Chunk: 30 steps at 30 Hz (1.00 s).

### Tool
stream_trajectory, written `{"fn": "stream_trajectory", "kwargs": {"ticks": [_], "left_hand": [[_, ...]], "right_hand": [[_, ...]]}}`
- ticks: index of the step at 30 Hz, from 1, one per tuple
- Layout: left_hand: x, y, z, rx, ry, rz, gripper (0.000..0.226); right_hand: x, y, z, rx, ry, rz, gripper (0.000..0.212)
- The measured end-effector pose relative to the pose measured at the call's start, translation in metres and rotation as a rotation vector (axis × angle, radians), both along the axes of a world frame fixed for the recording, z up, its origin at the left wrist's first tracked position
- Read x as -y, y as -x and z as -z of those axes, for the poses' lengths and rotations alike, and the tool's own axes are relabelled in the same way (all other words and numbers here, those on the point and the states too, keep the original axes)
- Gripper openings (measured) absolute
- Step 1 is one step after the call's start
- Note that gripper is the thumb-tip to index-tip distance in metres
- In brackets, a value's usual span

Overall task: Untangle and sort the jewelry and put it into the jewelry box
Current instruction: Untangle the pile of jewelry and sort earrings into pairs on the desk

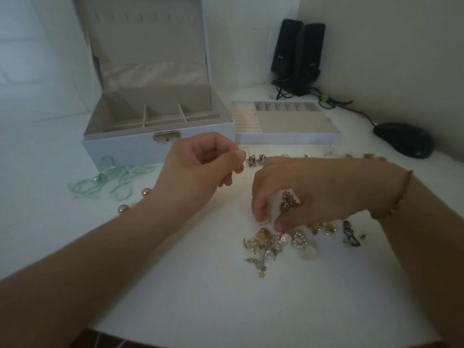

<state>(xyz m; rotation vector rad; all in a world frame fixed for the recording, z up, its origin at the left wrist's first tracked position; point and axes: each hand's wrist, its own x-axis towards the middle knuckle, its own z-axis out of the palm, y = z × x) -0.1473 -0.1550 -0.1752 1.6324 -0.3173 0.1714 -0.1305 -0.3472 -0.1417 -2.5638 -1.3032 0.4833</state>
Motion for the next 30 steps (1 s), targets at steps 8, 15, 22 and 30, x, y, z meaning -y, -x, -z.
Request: {"fn": "stream_trajectory", "kwargs": {"ticks": [8, 15, 22, 30], "left_hand": [[0.0, 0.0, 0.0, -0.001, -0.003, -0.007, 0.011], [0.0, 0.001, 0.0, -0.004, -0.024, -0.003, 0.012], [0.001, 0.001, 0.0, -0.009, -0.019, -0.002, 0.012], [0.001, 0.001, 0.0, -0.016, -0.032, -0.01, 0.013]], "right_hand": [[0.028, -0.012, -0.014, -0.071, 0.004, 0.102, 0.029], [0.035, -0.018, -0.009, -0.128, 0.09, 0.225, 0.031], [0.034, -0.019, -0.01, -0.156, 0.026, 0.257, 0.009], [0.039, -0.022, -0.012, -0.099, 0.034, 0.313, 0.016]]}}
